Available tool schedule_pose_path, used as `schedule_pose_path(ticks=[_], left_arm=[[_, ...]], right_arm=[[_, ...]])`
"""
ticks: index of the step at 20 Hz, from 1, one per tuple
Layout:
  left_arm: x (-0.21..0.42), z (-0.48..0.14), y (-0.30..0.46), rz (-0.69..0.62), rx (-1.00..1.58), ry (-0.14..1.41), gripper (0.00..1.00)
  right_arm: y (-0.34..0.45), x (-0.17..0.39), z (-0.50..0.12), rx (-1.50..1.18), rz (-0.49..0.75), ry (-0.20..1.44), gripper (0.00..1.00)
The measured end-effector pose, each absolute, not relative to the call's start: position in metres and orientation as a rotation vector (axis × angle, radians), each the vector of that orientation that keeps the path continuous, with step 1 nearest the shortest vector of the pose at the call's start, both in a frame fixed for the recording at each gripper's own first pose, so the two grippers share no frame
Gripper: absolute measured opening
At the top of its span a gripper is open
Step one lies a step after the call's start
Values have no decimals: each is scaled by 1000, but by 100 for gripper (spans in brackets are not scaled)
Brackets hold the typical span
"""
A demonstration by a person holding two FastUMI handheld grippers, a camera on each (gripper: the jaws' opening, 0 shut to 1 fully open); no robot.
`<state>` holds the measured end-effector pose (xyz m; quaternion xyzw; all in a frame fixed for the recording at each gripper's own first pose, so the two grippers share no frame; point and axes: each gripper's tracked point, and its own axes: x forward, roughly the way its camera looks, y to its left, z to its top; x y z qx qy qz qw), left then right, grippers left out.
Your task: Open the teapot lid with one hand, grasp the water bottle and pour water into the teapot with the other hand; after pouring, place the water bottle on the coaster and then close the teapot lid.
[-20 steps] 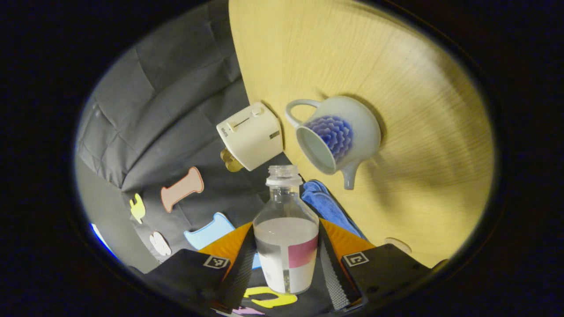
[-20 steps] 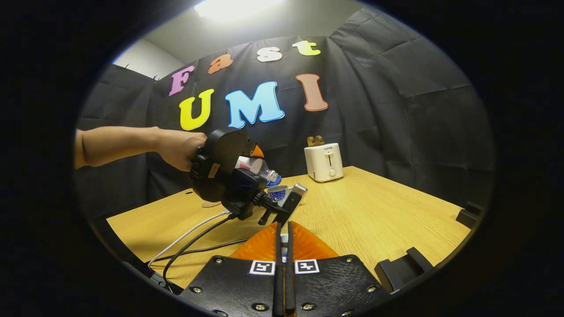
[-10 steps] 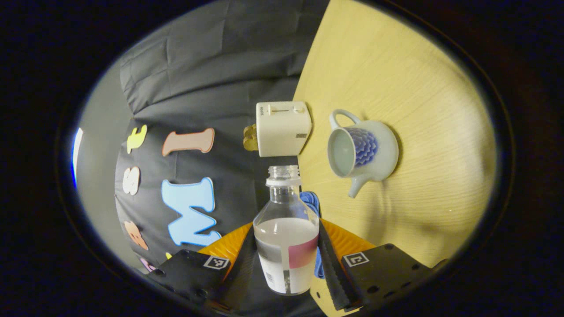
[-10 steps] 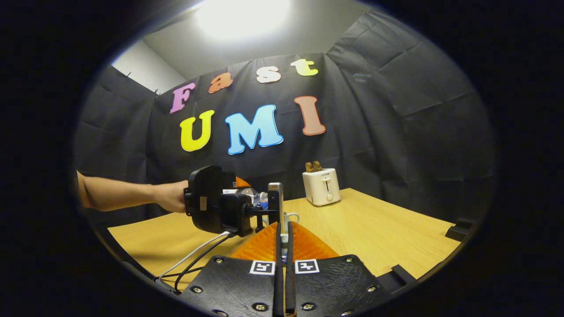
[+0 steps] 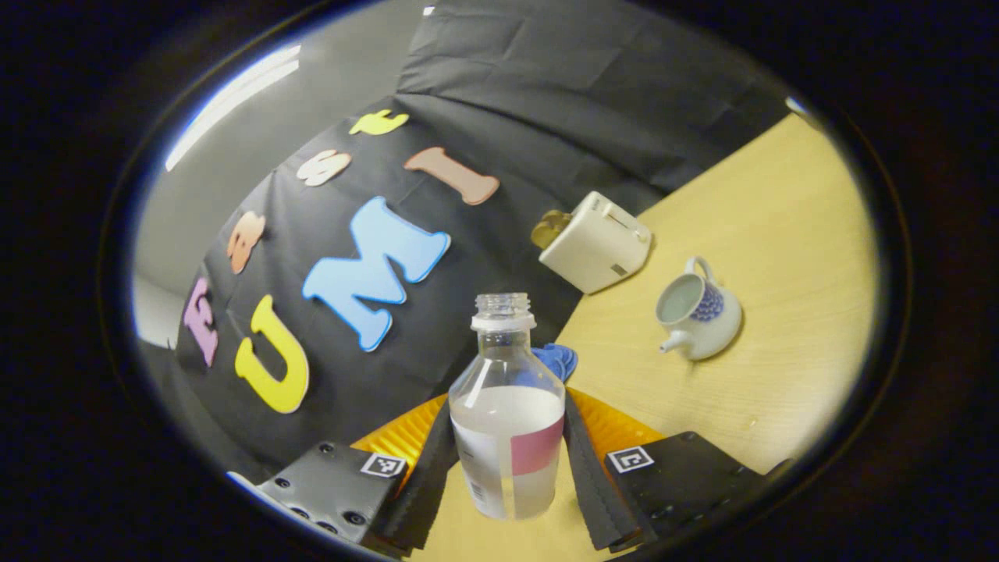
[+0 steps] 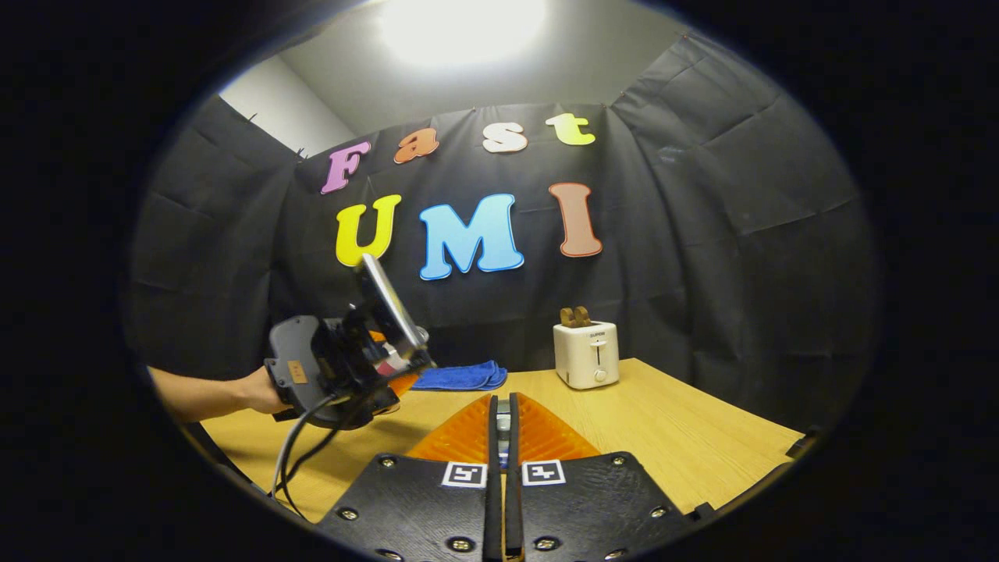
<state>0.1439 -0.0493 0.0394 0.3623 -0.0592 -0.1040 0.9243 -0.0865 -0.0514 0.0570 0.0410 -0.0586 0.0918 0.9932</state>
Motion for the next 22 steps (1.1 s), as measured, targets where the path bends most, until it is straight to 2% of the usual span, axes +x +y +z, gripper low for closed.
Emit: schedule_pose_path(ticks=[8,14,22], left_arm=[[137,45,68,-119,128,-61,85],[161,54,77,-99,71,-70,84],[217,32,87,-53,104,-47,84]], right_arm=[[-1,-33,26,131,304,-7,2],[15,-2,5,131,332,46,2],[11,1,5,115,331,33,2]])
